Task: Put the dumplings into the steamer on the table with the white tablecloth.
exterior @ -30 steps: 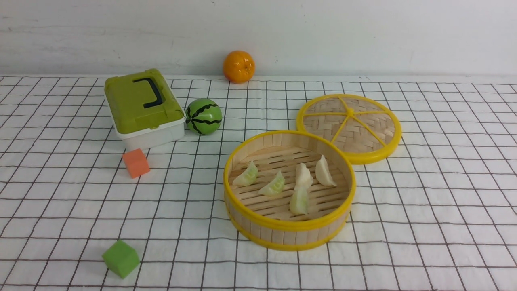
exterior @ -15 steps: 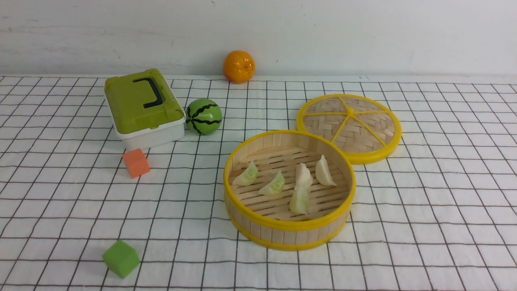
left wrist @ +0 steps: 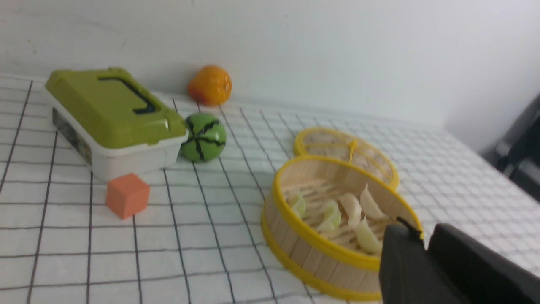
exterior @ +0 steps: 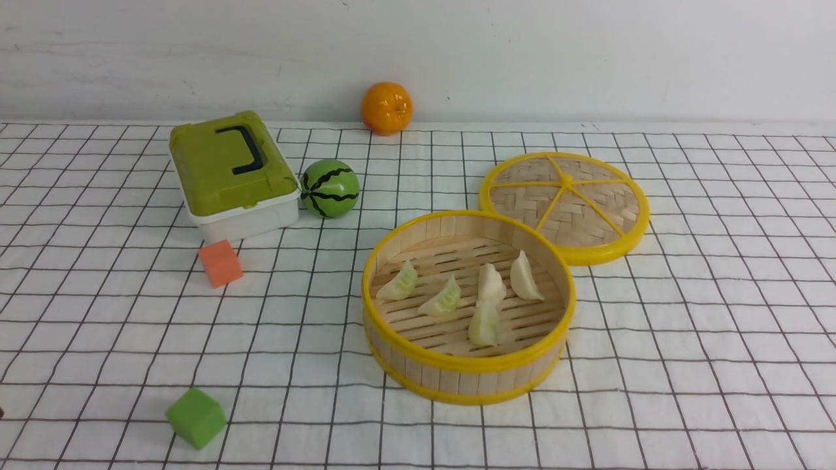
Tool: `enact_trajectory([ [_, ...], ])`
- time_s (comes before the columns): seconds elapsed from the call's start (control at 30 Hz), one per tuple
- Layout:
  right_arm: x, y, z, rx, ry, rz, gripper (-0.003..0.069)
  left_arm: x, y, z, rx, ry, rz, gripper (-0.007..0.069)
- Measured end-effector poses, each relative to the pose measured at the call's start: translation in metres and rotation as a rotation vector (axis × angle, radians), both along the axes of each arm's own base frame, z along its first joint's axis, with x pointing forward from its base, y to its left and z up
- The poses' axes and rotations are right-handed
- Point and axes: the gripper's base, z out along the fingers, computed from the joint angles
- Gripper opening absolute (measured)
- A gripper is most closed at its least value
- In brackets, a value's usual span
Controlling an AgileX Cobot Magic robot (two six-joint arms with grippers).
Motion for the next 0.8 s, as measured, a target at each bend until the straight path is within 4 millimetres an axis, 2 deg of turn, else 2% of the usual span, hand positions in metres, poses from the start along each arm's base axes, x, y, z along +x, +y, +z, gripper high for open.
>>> enact_trajectory([
  [0.07, 0.0, 0.0, 0.0, 0.0, 0.0, 0.0, 0.0034, 0.002, 0.001, -0.007, -0.061, -0.042, 0.054, -0.0013],
  [0.23, 0.0, 0.0, 0.0, 0.0, 0.0, 0.0, 0.0041, 0.005, 0.007, -0.036, -0.033, -0.067, 0.2, -0.0013],
  [0.33, 0.0, 0.0, 0.0, 0.0, 0.0, 0.0, 0.0041, 0.013, 0.011, -0.066, 0.004, 0.01, 0.312, -0.0013],
  [0.4, 0.0, 0.0, 0.0, 0.0, 0.0, 0.0, 0.0042, 0.014, 0.012, -0.072, 0.007, 0.026, 0.335, -0.0013],
  [0.53, 0.0, 0.0, 0.0, 0.0, 0.0, 0.0, 0.0046, 0.018, 0.017, -0.098, 0.036, 0.1, 0.413, -0.0013],
  [0.8, 0.0, 0.0, 0.0, 0.0, 0.0, 0.0, 0.0056, 0.017, 0.018, -0.111, 0.121, 0.198, 0.418, -0.0013],
])
